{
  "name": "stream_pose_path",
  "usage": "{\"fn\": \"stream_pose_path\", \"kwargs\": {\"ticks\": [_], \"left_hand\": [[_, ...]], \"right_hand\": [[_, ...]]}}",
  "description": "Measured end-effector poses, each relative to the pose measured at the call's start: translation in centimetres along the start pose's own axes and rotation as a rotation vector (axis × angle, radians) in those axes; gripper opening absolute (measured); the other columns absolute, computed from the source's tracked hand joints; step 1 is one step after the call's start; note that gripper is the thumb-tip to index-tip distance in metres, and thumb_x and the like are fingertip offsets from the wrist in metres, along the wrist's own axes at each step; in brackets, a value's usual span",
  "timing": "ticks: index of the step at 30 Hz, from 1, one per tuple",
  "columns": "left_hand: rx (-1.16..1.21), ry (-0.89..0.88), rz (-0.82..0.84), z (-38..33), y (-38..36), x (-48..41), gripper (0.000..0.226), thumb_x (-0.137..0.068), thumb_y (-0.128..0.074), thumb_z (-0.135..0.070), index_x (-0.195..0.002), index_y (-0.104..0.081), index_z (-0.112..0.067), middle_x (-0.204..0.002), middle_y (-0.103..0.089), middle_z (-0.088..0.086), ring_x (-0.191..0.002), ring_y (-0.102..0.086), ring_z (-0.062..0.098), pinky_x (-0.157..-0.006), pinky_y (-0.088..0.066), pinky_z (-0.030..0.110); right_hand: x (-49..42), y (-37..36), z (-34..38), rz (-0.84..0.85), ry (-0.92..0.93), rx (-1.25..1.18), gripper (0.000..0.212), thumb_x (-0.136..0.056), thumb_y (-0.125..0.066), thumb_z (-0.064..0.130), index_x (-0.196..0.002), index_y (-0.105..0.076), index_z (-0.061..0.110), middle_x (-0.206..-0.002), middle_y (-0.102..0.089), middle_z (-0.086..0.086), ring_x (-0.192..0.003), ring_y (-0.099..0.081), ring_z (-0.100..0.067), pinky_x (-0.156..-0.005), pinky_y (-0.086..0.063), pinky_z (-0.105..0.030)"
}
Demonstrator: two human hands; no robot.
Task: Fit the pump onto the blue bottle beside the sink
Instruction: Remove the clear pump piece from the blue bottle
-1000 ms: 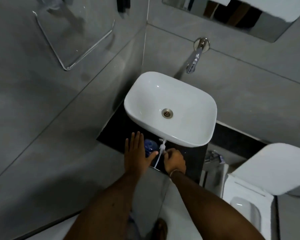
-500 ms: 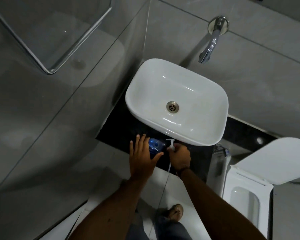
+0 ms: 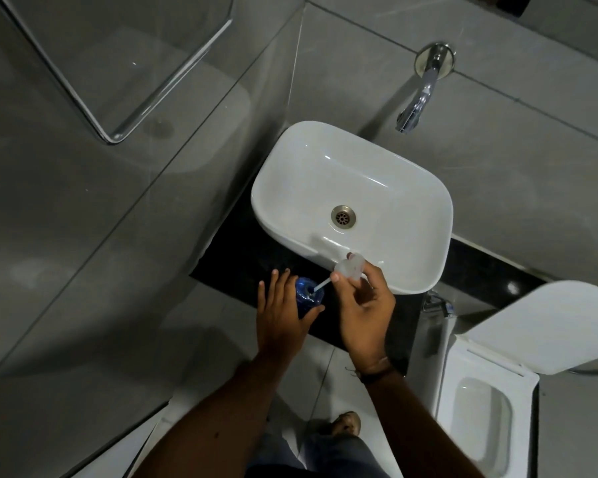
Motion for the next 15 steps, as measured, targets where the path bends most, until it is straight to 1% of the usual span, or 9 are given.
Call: {"fn": "stream_pose_path", "kwargs": {"ticks": [1,4,5,7,8,10,11,13,15], "left_hand": [[-0.002,0.0,0.006,0.0,0.0,0.0,0.085,-0.088,-0.052,-0.071,-0.145,-0.049,-0.008,-0.155,-0.049,0.011,-0.153,-0.029,0.026,-0.126,-0.018,0.052],[-0.014,0.0,0.028,-0.1,-0.2,0.0,0.087,-0.089,-0.048,-0.073,-0.146,-0.047,-0.009,-0.156,-0.047,0.01,-0.153,-0.027,0.026,-0.126,-0.018,0.052],[-0.016,0.001,0.031,-0.1,-0.2,0.0,0.087,-0.089,-0.045,-0.074,-0.147,-0.047,-0.009,-0.156,-0.048,0.01,-0.153,-0.028,0.027,-0.126,-0.018,0.053],[-0.008,0.001,0.03,0.0,-0.2,0.0,0.09,-0.089,-0.037,-0.078,-0.146,-0.047,-0.008,-0.155,-0.048,0.011,-0.153,-0.029,0.027,-0.126,-0.018,0.053],[0.001,0.001,0.024,-0.1,-0.2,0.0,0.092,-0.09,-0.031,-0.079,-0.146,-0.049,-0.008,-0.155,-0.049,0.011,-0.152,-0.031,0.028,-0.126,-0.019,0.054],[0.011,-0.002,-0.003,-0.1,0.0,0.0,0.091,-0.092,-0.025,-0.077,-0.143,-0.052,-0.007,-0.152,-0.053,0.012,-0.15,-0.035,0.029,-0.124,-0.023,0.055],[0.007,-0.008,-0.019,-0.2,0.1,0.1,0.088,-0.094,-0.025,-0.074,-0.142,-0.054,-0.006,-0.151,-0.054,0.012,-0.149,-0.037,0.029,-0.123,-0.025,0.055],[-0.005,-0.018,-0.033,-0.3,0.2,0.2,0.078,-0.098,-0.03,-0.066,-0.142,-0.054,-0.005,-0.15,-0.055,0.013,-0.148,-0.038,0.03,-0.123,-0.027,0.055],[-0.018,-0.026,-0.033,-0.3,0.2,0.2,0.067,-0.099,-0.044,-0.056,-0.142,-0.053,-0.005,-0.15,-0.055,0.014,-0.148,-0.039,0.031,-0.122,-0.029,0.056]], "right_hand": [[0.0,-0.2,-0.3,0.003,0.017,0.025,0.036,-0.091,-0.075,-0.002,-0.119,-0.069,0.02,-0.114,-0.072,-0.009,-0.106,-0.074,-0.018,-0.091,-0.059,-0.025],[-0.1,-0.7,-1.7,0.012,0.035,0.089,0.04,-0.091,-0.076,0.004,-0.117,-0.069,0.033,-0.114,-0.07,0.001,-0.11,-0.071,-0.019,-0.094,-0.06,-0.029],[-0.1,-0.8,-2.4,0.016,0.023,0.099,0.037,-0.091,-0.076,0.007,-0.117,-0.069,0.032,-0.115,-0.07,0.001,-0.111,-0.071,-0.021,-0.095,-0.06,-0.034],[-0.1,-1.1,-4.1,0.041,-0.012,0.117,0.032,-0.09,-0.076,0.014,-0.12,-0.071,0.023,-0.117,-0.071,-0.002,-0.114,-0.071,-0.025,-0.099,-0.06,-0.043],[0.0,-1.4,-5.0,0.059,-0.027,0.126,0.032,-0.09,-0.076,0.017,-0.122,-0.071,0.022,-0.118,-0.072,-0.003,-0.114,-0.071,-0.024,-0.1,-0.06,-0.045],[0.2,-1.9,-6.6,0.118,-0.055,0.165,0.034,-0.089,-0.076,0.019,-0.12,-0.071,0.032,-0.118,-0.073,0.001,-0.114,-0.072,-0.018,-0.1,-0.06,-0.044],[0.4,-2.3,-7.4,0.156,-0.067,0.199,0.035,-0.089,-0.076,0.019,-0.118,-0.07,0.038,-0.118,-0.073,0.003,-0.114,-0.072,-0.016,-0.1,-0.06,-0.045],[0.8,-2.7,-9.0,0.219,-0.082,0.278,0.035,-0.089,-0.076,0.019,-0.119,-0.07,0.036,-0.12,-0.072,0.008,-0.119,-0.069,-0.018,-0.103,-0.057,-0.049],[1.0,-2.8,-10.1,0.236,-0.092,0.349,0.037,-0.09,-0.077,0.015,-0.119,-0.07,0.036,-0.123,-0.068,0.024,-0.129,-0.063,-0.023,-0.11,-0.052,-0.052]]}}
Point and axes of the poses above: each hand's wrist, its own x-axis away from the middle knuckle, its own y-axis out of the back of the hand, z = x × y, the point moved 8 cm from there along -x, towards the middle knuckle
